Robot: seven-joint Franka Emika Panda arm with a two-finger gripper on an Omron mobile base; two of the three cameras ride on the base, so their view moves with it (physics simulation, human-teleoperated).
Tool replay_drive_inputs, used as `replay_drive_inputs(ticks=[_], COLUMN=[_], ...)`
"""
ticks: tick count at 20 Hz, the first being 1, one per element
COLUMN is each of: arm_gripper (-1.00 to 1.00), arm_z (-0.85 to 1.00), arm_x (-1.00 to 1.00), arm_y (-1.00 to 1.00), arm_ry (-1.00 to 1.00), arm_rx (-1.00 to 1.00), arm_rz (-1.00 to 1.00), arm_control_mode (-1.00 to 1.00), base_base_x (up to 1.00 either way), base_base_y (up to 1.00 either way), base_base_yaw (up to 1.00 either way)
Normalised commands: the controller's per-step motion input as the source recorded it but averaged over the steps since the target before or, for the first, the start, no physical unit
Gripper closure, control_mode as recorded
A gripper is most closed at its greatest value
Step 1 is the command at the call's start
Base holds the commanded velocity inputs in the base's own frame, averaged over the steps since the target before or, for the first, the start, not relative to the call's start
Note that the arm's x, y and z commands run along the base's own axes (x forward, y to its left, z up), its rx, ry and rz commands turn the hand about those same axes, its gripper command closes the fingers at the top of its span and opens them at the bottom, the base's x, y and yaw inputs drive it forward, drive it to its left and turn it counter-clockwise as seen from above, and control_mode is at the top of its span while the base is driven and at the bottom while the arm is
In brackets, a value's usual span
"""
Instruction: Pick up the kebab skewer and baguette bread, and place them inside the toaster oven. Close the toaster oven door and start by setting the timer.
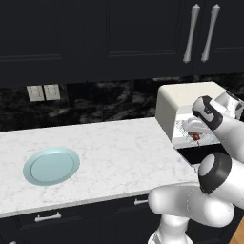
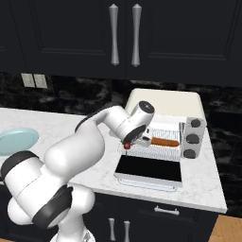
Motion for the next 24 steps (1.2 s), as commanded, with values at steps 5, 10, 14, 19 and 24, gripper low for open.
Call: replay_drive_inputs(ticks=[5, 10, 14, 19, 24], arm_gripper=[-1.00, -1.00, -1.00, -1.00, -1.00], arm_z=[-0.01, -0.03, -0.01, 0.02, 0.11], arm_x=[0.13, 0.01, -0.01, -0.02, -0.60], arm_y=[0.00, 0.00, 0.00, -0.03, -0.54], arm_ry=[0.00, 0.00, 0.00, -0.03, -0.01], arm_rx=[0.00, 0.00, 0.00, 0.00, 0.00], arm_rz=[0.00, 0.00, 0.00, 0.00, 0.00], arm_control_mode=[-1.00, -1.00, -1.00, -1.00, -1.00], base_base_x=[0.00, 0.00, 0.00, 0.00, 0.00], base_base_y=[0.00, 0.00, 0.00, 0.00, 0.00], base_base_yaw=[0.00, 0.00, 0.00, 0.00, 0.00])
